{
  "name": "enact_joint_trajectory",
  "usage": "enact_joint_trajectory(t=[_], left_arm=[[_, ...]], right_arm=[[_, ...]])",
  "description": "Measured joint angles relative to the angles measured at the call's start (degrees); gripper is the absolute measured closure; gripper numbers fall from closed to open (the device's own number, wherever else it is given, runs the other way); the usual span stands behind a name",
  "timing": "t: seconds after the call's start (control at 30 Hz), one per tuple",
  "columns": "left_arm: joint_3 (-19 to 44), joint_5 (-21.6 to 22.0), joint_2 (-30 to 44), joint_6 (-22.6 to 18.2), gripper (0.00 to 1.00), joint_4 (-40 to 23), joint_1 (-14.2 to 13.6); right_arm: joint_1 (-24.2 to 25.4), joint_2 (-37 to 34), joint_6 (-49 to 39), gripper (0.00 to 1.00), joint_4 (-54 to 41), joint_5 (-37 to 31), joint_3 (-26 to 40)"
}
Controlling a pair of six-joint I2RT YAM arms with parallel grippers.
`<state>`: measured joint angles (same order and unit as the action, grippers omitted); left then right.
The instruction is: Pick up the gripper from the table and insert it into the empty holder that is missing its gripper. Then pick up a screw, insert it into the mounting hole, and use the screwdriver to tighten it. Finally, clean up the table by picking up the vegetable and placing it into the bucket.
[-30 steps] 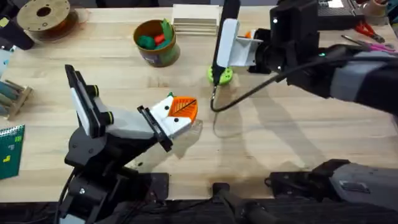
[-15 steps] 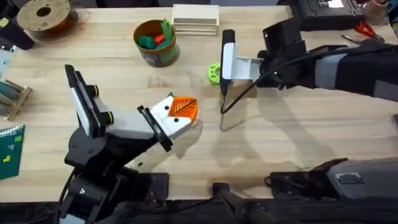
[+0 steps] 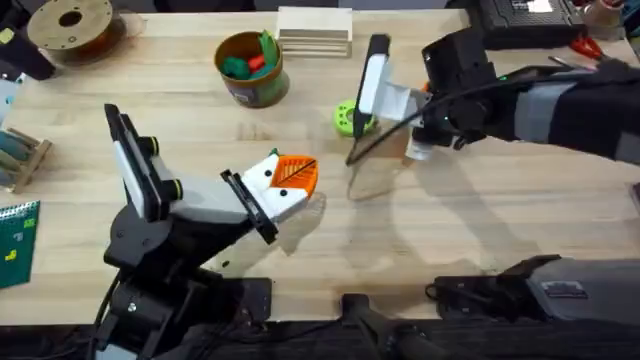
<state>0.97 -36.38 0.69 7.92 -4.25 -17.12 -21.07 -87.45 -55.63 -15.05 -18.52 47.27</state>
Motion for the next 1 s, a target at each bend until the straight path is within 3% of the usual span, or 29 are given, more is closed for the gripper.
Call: enact_joint_trajectory(t=[0.17, 0.2, 0.37, 0.4, 0.63, 0.77, 0.83, 0.9, 1.0], left_arm=[[0.0, 0.0, 0.0, -0.02, 0.984, 0.02, 0.0], [0.0, -0.02, 0.0, -0.36, 0.895, 0.0, 0.0], [0.0, 0.11, 0.0, -0.17, 0.111, 0.01, 0.0], [0.0, 0.11, 0.0, -0.02, 0.043, 0.02, 0.0], [-0.02, 0.13, 0.0, 0.0, 0.015, 0.27, 0.0], [-0.36, 0.18, 0.0, -0.02, 0.014, 6.64, 0.0], [0.89, 1.42, -0.02, -0.22, 0.014, 6.96, 0.0], [4.15, 3.85, 0.0, -1.25, 0.014, 1.33, 0.0], [11.97, 9.17, 0.59, -4.13, 0.014, -12.11, 0.0]], right_arm=[[-0.12, 3.78, 14.16, 0.066, -0.35, 0.68, 0.76], [-0.12, 4.96, 16.71, 0.066, -0.39, 0.85, 1.25], [-0.12, 11.9, 26.75, 0.067, -0.33, 1.7, 5.45], [-0.12, 13.31, 28.3, 0.067, -0.22, 1.78, 6.34], [-0.12, 21.39, 38.26, 0.064, -0.19, 1.9, 9.07], [-0.12, 22.72, 43.11, 0.063, -0.4, 1.89, 9.07], [-0.12, 22.83, 45.35, 0.065, -0.45, 1.9, 9.07], [-0.12, 22.83, 47.38, 0.064, -0.45, 1.9, 9.07], [-0.12, 22.83, 50.66, 0.063, -0.45, 1.9, 9.07]])
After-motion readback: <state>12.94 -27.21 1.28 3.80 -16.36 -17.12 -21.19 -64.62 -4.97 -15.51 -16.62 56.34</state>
